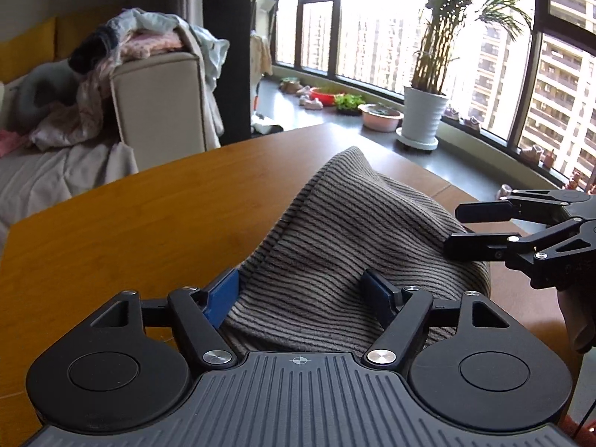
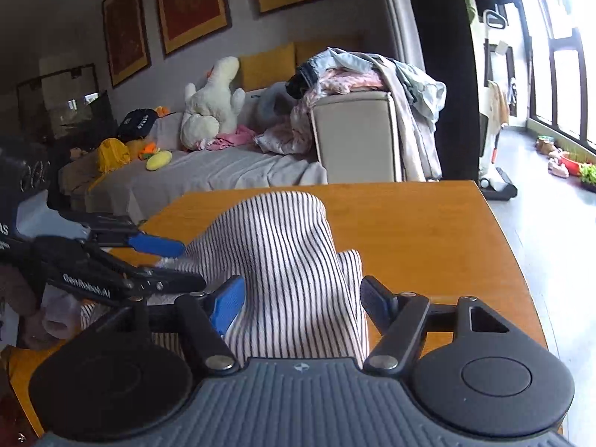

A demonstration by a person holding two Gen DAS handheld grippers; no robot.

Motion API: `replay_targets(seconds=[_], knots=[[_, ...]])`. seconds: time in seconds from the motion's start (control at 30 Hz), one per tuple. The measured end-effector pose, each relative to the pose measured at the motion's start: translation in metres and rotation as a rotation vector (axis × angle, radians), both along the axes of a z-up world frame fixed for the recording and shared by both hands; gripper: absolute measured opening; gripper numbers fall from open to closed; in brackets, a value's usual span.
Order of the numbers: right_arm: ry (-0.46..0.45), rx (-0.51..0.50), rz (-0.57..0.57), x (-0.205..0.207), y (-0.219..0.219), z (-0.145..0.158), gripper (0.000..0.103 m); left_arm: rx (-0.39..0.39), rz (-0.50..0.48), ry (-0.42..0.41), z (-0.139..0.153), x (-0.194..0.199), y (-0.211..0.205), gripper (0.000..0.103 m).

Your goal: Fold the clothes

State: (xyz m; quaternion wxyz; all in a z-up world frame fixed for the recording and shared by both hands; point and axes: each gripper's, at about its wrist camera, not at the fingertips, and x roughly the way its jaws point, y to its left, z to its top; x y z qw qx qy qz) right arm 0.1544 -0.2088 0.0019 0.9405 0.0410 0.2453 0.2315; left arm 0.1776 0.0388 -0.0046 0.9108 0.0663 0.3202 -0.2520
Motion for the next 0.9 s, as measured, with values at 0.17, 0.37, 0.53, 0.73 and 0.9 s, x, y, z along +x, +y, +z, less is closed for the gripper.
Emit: replay_targets(seconds=[0.17, 0.37, 0.53, 0.73, 0.9], knots=[[0.019, 0.015, 0.053, 0.050, 0.017, 0.015, 0.084, 0.006, -0.007, -0.010, 0.003, 0.000, 0.000, 0.078], [0.177, 0.118, 0.093, 0.109, 0.031, -0.010, 0.086, -0.026, 0.012, -0.032, 0.011, -0.004, 0.018, 0.083], [0.200, 0.206, 0.104, 0.107, 0.020, -0.024, 0.086, -0.057, 0.057, -0.040, 0.016, -0.007, 0.045, 0.094], [0.065, 0.086, 0.178, 0.076, 0.034, -0.012, 0.043, -0.181, 0.086, 0.060, -0.005, 0.001, 0.059, 0.096], [-0.054, 0.175, 0.212, 0.022, 0.010, 0.005, 0.032, -0.213, 0.025, 0.005, 0.001, -0.009, 0.043, 0.093]])
